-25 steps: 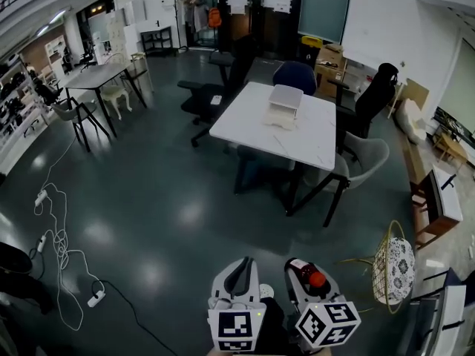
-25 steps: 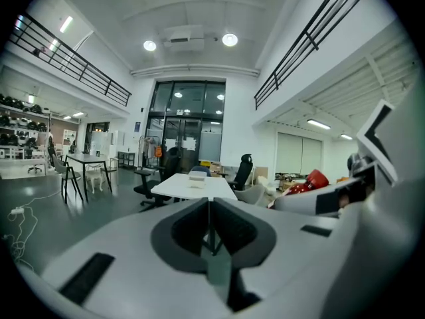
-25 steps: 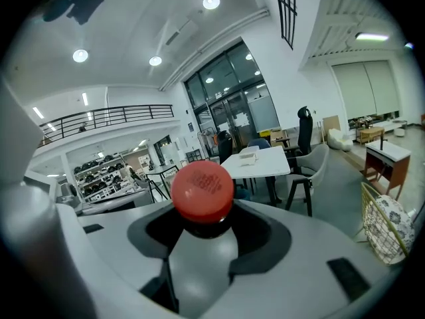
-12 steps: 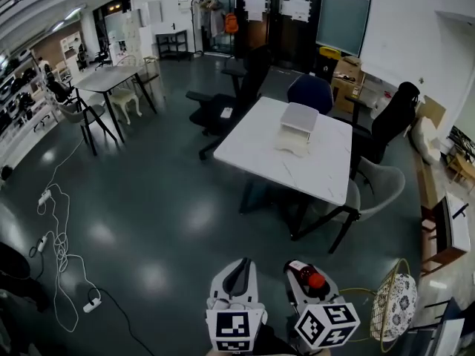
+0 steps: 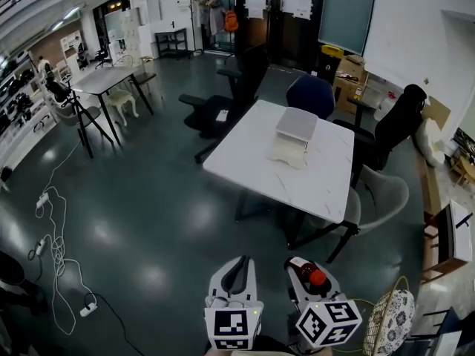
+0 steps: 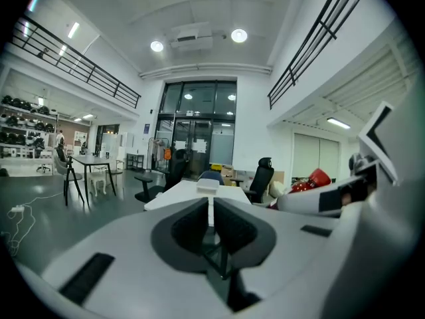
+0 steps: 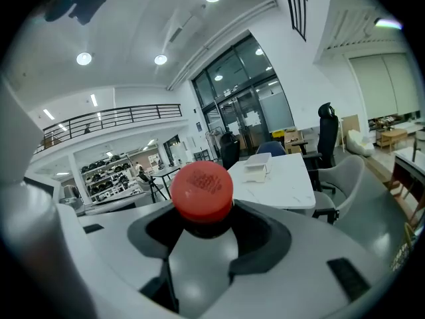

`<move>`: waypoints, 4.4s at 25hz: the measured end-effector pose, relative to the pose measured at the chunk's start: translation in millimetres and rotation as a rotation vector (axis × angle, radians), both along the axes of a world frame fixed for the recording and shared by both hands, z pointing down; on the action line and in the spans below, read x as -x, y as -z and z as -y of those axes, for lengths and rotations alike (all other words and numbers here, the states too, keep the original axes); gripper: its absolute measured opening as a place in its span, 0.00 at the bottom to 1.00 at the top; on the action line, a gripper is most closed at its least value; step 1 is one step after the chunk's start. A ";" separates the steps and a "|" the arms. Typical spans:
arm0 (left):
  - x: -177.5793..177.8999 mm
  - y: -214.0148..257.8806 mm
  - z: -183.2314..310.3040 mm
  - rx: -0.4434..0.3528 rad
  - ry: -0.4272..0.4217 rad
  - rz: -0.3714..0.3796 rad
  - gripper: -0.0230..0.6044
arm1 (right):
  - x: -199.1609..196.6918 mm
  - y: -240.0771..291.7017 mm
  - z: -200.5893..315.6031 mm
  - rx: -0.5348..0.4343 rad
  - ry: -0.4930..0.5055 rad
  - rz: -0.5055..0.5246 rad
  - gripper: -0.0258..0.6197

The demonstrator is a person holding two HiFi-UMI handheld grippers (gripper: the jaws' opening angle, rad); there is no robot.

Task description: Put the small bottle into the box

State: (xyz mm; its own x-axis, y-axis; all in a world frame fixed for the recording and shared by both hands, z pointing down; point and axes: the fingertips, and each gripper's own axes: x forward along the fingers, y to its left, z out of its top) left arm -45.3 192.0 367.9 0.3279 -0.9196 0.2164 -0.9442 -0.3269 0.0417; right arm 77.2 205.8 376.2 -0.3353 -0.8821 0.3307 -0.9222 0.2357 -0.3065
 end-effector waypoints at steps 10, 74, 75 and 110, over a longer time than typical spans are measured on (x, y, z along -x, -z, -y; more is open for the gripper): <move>-12.1 -8.4 55.2 0.031 -0.010 0.012 0.09 | -11.2 -11.4 50.9 0.041 -0.006 0.017 0.39; -79.7 -77.0 530.9 0.224 -0.145 0.073 0.09 | -79.7 -80.1 529.7 0.251 -0.113 0.033 0.39; -81.9 -80.6 534.8 0.232 -0.144 0.075 0.09 | -80.8 -83.7 534.4 0.259 -0.109 0.033 0.39; -85.5 -174.0 589.4 0.449 -0.057 0.063 0.09 | -87.8 -202.9 610.4 0.556 -0.002 -0.114 0.39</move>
State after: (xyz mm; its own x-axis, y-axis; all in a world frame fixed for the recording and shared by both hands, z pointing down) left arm 40.1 -397.4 542.0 0.3485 -0.7109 0.6109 -0.9305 -0.3410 0.1339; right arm 164.9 -404.6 579.1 -0.2691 -0.5651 0.7799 -0.9570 0.0656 -0.2827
